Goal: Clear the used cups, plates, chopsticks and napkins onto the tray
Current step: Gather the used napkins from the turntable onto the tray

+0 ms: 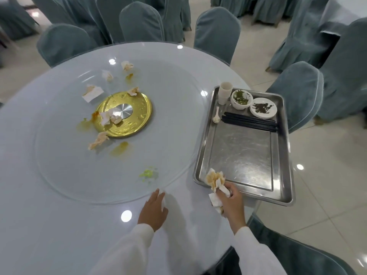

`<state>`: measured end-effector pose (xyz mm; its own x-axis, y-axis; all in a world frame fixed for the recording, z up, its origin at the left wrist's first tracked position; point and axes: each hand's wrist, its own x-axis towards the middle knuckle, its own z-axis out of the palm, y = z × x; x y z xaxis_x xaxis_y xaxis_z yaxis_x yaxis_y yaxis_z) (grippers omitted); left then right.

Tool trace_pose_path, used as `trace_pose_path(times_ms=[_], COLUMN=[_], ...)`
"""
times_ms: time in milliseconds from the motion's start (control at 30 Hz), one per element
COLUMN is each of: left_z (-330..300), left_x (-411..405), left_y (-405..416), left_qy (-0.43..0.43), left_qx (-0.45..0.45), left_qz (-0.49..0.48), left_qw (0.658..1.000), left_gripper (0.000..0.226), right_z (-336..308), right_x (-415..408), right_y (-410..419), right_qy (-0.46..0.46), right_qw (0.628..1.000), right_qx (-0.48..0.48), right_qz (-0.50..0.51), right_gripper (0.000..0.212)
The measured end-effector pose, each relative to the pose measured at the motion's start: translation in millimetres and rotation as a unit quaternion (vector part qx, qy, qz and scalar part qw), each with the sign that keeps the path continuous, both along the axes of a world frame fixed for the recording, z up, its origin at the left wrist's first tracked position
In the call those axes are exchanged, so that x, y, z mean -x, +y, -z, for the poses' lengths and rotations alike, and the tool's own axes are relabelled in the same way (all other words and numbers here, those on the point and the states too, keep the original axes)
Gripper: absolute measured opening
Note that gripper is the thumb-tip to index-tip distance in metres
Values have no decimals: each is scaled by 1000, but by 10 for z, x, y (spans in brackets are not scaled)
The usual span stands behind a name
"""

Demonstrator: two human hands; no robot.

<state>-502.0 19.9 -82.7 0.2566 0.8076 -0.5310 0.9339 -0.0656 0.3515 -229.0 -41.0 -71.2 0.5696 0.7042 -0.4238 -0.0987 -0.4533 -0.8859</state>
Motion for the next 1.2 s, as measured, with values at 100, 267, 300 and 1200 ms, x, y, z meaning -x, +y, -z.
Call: trace_pose_path(times_ms=[100, 267, 300, 1200], left_z=[-54, -222, -255, -641], left_x=[26, 110, 129, -1270], left_y=[-150, -441, -498, -2129], left_qy=[-37, -121, -135, -303], left_qx=[40, 17, 13, 54], left_qz=[-31, -77, -83, -52], left_qw=[998, 990, 987, 950], left_gripper=[56, 40, 39, 15], right_z=[-24, -201, -233, -975], right_x=[73, 201, 221, -669], right_y=[-178, -557, -652, -2653], right_qy=[8, -20, -19, -28], right_qw=[1000, 1000, 1000, 989], right_qx=[1, -5, -5, -73], right_qz=[-6, 14, 20, 129], right_gripper=[3, 5, 4, 15])
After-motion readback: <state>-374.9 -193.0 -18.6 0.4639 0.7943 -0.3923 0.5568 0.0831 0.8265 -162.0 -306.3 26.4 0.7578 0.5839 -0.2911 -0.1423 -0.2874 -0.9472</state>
